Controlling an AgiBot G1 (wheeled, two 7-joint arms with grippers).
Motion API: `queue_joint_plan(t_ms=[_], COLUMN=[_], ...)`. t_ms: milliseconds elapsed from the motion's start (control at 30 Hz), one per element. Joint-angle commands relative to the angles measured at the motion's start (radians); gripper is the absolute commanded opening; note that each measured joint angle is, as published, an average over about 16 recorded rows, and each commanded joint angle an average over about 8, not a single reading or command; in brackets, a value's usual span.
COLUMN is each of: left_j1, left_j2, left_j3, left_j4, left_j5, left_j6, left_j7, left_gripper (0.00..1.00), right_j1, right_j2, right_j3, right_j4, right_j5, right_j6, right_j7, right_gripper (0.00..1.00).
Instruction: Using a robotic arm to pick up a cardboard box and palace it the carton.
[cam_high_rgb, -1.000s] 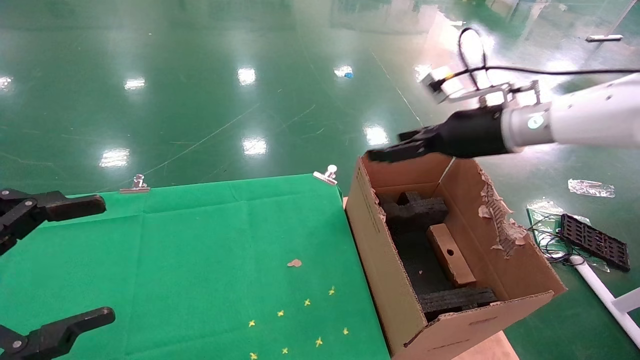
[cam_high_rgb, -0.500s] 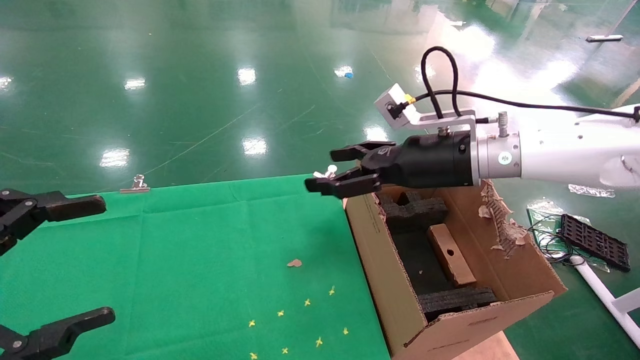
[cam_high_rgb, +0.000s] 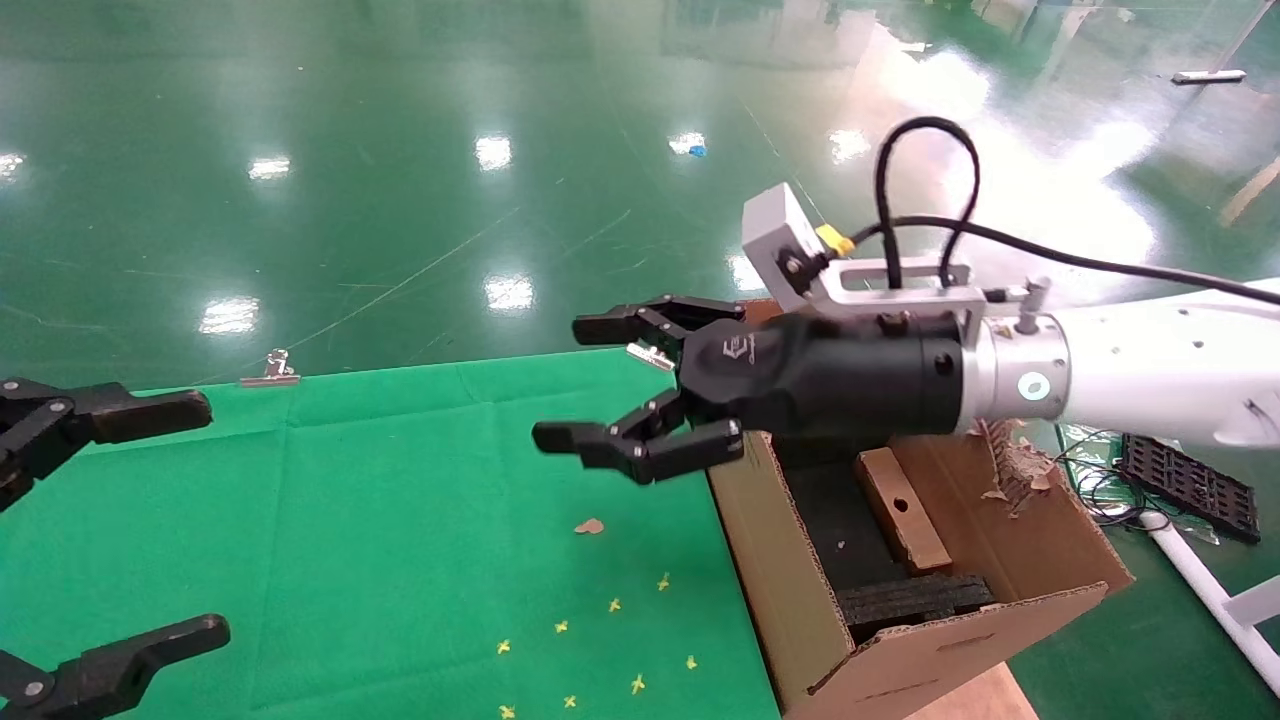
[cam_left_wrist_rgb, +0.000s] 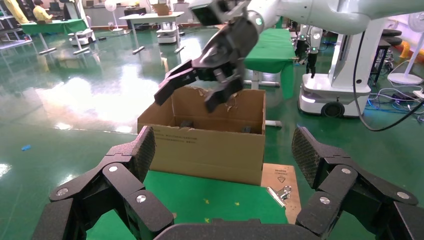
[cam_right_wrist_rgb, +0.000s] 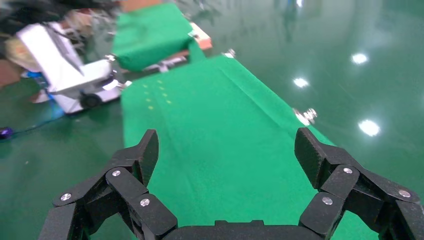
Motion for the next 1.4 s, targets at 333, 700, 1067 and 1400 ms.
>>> queue_joint_plan(t_ms=[333, 700, 1067, 1400], left_j1=[0.0, 0.0, 0.0, 0.0], left_j2=[0.0, 0.0, 0.0, 0.0], left_j3=[0.001, 0.001, 0.001, 0.001], left_j4=[0.0, 0.0, 0.0, 0.0], left_j5=[0.0, -0.001, -0.001, -0.001], left_j6=[0.0, -0.001, -0.001, -0.001], left_j7=[0.0, 0.0, 0.0, 0.0], left_gripper=[1.0, 1.0, 1.0, 1.0], right_j1=[-0.197, -0.284, -0.264, -0.256], right_j2=[0.027, 0.039, 0.037, 0.036], right_j3=[0.235, 0.339, 0.315, 0.305], right_j4=[0.202, 0.29, 0.27, 0.262], right_j5=[0.077, 0.113, 0.104, 0.1], right_j6=[-0.067, -0.097, -0.09, -0.087], right_j7=[-0.086, -0.119, -0.113, -0.111], right_gripper=[1.0, 1.0, 1.0, 1.0])
